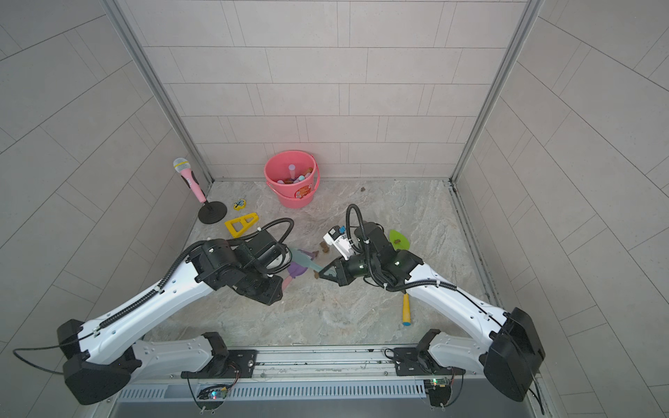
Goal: Brush the soil off the hand trowel and place it into the bucket
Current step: Brush off the soil from the hand trowel.
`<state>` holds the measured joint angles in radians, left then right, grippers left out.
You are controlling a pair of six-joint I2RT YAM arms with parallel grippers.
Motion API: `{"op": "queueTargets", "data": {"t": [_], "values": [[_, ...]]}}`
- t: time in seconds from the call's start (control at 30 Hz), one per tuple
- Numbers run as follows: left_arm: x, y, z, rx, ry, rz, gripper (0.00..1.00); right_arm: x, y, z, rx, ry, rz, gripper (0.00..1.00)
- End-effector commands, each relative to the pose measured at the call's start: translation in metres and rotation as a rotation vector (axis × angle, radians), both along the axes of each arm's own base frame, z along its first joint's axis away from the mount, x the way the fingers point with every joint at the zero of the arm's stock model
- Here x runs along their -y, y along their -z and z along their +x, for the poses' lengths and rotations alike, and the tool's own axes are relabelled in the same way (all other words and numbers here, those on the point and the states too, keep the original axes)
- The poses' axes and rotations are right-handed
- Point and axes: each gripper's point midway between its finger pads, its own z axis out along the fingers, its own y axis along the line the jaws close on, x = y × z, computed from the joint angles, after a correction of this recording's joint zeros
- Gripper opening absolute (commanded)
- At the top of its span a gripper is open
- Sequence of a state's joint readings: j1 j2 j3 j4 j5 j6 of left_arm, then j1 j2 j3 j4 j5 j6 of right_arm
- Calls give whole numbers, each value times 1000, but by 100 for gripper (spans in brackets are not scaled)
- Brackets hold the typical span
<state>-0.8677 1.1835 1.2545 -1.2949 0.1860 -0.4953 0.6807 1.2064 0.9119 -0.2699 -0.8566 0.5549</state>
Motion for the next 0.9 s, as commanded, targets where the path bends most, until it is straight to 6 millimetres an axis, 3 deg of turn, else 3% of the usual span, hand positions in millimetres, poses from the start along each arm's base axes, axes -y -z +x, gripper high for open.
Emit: {"op": "queueTargets", "data": {"t": [0.0,0.17,0.3,0.4,0.53,0.67,0.87], "values": [[-5,-1,7,65,27,43,0,-9,-10,-18,-220,-56,37,0],[-10,0,8,90,27,90,0,-4,18,-8,-343,13,-99,0],[-18,-3,13,125,15,128,0,13,34,7,-355,99,-170,0],[-24,-5,15,149,12,149,0,41,42,26,-363,203,-199,0],[-28,-15,23,199,-32,151,0,98,37,60,-309,430,-215,0],[-25,-48,47,293,-129,46,0,139,25,74,-188,606,-232,0],[-18,-95,108,249,-331,-209,0,144,21,69,-160,660,-179,0]]}}
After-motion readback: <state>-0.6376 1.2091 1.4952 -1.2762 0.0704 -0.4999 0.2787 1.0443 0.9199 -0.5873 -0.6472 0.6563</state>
